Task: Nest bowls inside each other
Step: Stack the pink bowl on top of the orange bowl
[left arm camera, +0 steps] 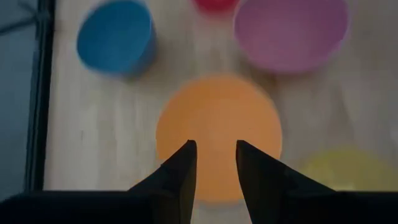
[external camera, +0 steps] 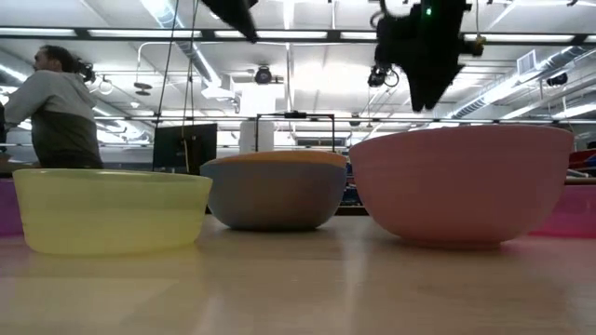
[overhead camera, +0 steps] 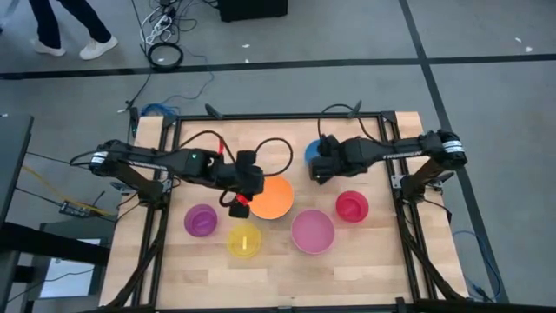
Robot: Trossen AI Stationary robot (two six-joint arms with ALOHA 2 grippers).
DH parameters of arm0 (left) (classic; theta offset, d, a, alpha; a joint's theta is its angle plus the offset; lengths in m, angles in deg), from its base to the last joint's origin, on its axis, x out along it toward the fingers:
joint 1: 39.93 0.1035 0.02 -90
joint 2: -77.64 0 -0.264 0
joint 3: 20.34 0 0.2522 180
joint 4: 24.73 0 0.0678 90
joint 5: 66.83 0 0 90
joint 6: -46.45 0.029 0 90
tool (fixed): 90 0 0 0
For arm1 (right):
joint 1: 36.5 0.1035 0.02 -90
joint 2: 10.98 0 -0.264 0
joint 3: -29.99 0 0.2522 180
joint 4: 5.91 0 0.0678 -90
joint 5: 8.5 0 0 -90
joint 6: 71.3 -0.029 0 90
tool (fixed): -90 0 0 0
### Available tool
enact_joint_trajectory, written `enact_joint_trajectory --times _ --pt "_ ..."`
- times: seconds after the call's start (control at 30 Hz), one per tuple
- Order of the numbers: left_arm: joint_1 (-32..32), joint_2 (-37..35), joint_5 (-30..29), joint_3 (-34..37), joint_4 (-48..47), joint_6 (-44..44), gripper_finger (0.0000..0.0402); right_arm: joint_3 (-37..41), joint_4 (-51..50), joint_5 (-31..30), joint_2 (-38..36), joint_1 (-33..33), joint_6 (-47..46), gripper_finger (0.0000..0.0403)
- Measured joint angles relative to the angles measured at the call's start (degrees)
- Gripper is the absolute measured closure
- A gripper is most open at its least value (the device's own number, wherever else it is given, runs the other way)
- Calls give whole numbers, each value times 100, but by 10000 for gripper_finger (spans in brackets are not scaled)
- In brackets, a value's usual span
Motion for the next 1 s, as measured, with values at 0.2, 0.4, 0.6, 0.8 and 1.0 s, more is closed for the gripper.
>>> enact_joint_trajectory --times 0.2,0.4,0.6,0.8,1.0 --pt "0 0 -17 -5 -1060 -361 280 812 1043 1175 0 156 461 280" --pt "-2 0 -17 -5 -1423 -599 280 1247 1620 1603 0 752 326 280" --pt "-2 0 -17 -5 -1296 -598 280 1249 2131 1809 0 1369 126 280" --pt "-2 0 -17 -5 -1301 -615 280 1249 2261 1810 0 1732 -220 280" --pt "-2 0 -22 -3 -1295 -620 280 1248 2348 1789 108 1937 -368 280"
